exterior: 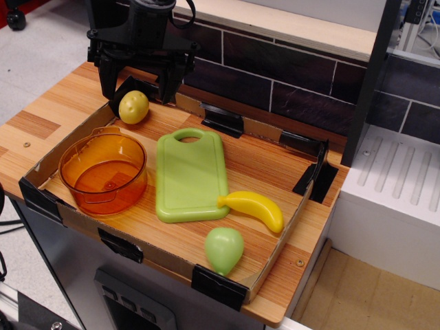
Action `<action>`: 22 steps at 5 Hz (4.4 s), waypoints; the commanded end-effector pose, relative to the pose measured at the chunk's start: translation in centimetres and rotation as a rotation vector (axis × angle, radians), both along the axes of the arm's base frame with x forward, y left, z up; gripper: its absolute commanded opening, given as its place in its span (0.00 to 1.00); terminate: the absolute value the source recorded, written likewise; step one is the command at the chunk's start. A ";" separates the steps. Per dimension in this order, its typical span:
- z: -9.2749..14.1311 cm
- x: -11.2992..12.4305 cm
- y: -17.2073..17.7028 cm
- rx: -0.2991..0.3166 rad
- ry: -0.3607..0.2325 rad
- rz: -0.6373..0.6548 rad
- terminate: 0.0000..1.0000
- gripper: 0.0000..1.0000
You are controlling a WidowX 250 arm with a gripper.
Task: Put banana in pot
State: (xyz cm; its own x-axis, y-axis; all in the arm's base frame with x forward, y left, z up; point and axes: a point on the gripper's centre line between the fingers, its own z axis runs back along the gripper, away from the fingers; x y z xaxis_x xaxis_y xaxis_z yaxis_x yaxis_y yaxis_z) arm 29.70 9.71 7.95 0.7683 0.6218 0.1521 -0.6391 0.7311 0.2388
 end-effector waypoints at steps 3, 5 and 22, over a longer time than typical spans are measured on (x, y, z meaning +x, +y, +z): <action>2.5 0.9 -3.0 -0.046 -0.101 0.218 0.00 1.00; 1.6 1.1 -8.1 -0.077 -0.159 0.430 0.00 1.00; -1.0 -4.1 -2.9 -0.151 -0.326 0.680 0.00 0.00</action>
